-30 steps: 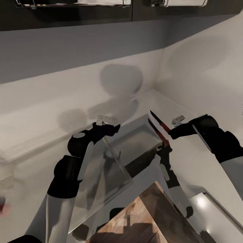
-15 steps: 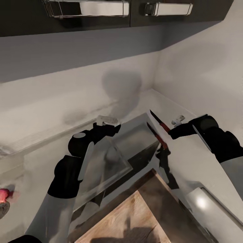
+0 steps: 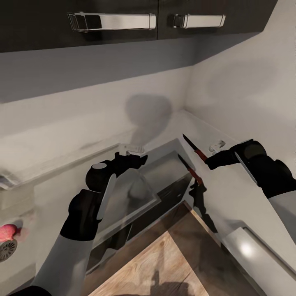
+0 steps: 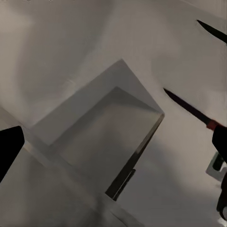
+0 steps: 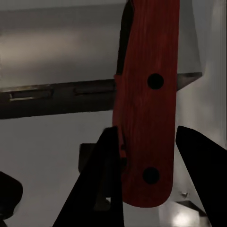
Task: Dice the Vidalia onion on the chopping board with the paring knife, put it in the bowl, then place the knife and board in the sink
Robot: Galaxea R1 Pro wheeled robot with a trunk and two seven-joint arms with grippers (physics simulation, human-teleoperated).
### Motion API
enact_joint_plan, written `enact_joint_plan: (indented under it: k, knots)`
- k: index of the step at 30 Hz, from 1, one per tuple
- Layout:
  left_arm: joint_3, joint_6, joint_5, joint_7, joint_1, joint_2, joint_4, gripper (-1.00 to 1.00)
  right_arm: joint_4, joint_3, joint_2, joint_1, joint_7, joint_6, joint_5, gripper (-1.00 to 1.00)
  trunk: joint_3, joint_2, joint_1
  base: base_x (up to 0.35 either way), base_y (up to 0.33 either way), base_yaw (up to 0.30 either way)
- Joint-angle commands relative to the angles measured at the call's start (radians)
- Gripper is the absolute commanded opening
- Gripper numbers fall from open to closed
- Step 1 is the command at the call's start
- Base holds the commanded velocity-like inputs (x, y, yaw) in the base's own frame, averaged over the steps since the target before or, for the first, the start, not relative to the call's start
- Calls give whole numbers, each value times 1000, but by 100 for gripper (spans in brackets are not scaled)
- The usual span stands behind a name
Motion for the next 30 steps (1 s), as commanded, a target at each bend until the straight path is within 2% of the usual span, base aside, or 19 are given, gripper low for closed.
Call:
enact_joint_plan:
  k: [1, 7, 18, 30]
  knots:
    - [0, 5, 0, -3, -1, 0, -1, 100, -1, 2, -1, -1, 4, 3, 2, -100, -1, -2, 1, -1, 0, -52]
    - [0, 5, 1, -1, -1, 2, -1, 100, -2, 2, -1, -1, 4, 2, 1, -100, 3, -2, 1, 0, 0, -56]
    - [-1, 5, 2, 0, -1, 3, -2, 100, -2, 0, 0, -1, 5, 2, -3, -100, 19, -2, 1, -261, 0, -1]
    - [-3, 5, 2, 0, -1, 3, -1, 100, -2, 0, 4, -1, 5, 2, -4, -100, 38, -2, 1, -30, 1, 0]
